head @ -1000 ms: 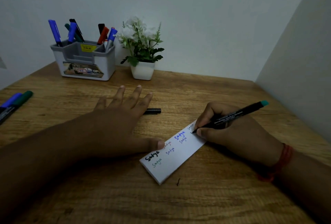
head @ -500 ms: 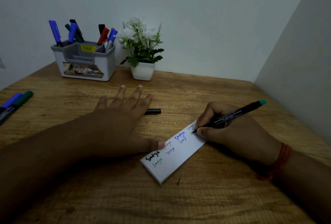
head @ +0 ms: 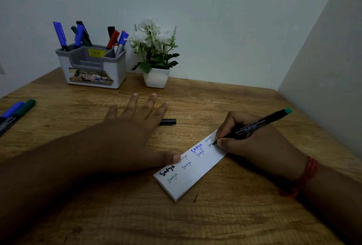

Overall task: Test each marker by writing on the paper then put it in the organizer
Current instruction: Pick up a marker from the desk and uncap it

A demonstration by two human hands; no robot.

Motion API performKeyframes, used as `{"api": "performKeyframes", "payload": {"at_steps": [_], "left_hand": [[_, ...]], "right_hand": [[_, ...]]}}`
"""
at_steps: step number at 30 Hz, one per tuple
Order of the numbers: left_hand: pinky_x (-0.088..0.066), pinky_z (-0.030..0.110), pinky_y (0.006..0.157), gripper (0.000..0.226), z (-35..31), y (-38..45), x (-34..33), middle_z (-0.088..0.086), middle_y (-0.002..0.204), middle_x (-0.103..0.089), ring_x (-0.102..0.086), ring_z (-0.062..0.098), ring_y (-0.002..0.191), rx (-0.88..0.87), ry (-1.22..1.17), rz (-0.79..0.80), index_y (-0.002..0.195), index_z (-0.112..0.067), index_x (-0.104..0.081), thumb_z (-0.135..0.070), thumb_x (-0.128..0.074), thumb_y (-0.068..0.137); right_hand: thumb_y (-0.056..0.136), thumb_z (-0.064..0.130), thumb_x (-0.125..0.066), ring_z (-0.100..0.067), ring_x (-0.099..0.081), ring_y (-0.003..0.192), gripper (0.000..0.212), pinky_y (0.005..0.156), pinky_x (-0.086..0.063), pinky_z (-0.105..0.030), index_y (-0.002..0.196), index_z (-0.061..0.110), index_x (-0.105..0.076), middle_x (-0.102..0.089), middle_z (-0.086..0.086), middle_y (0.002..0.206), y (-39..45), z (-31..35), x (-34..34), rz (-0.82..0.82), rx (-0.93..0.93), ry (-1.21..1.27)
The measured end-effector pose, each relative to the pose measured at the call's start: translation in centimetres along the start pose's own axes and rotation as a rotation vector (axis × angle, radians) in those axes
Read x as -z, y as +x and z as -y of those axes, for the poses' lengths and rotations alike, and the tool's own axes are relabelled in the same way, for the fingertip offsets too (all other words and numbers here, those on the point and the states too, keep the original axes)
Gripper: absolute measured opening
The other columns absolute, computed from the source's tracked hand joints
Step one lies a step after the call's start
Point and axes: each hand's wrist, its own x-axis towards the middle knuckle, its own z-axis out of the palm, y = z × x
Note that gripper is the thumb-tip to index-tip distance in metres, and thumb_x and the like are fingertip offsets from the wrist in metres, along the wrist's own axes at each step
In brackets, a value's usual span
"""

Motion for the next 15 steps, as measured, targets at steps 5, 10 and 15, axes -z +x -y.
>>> {"api": "performKeyframes", "payload": {"at_steps": [5, 10, 15], "left_hand": [[0.008, 0.061, 0.116, 0.115, 0.02, 0.05, 0.12, -0.013, 0.146, 0.048, 0.038, 0.024, 0.139, -0.005, 0.001, 0.003, 0.128, -0.052, 0.044, -0.106, -0.011, 0.042], [0.009, 0.060, 0.116, 0.117, 0.05, 0.15, 0.09, -0.014, 0.146, 0.047, 0.039, 0.023, 0.139, -0.007, 0.003, -0.001, 0.132, -0.051, 0.042, -0.106, -0.011, 0.042], [0.008, 0.061, 0.117, 0.117, 0.01, 0.18, 0.13, -0.013, 0.146, 0.048, 0.039, 0.023, 0.138, -0.004, 0.010, 0.011, 0.130, -0.052, 0.043, -0.106, -0.011, 0.041]], "right_hand": [[0.080, 0.001, -0.076, -0.012, -0.070, 0.084, 0.010, 0.075, -0.055, -0.025, 0.076, 0.007, -0.068, -0.075, 0.000, 0.086, -0.05, 0.01, 0.00, 0.007, -0.002, 0.017], [0.081, 0.005, -0.076, -0.011, -0.069, 0.082, 0.010, 0.073, -0.054, -0.024, 0.076, 0.009, -0.068, -0.075, 0.001, 0.086, 0.10, -0.12, -0.01, -0.011, -0.016, -0.003], [0.081, 0.004, -0.076, -0.009, -0.068, 0.082, 0.011, 0.070, -0.053, -0.018, 0.076, 0.010, -0.068, -0.074, 0.002, 0.085, 0.14, -0.28, 0.04, -0.017, -0.011, -0.018]]}}
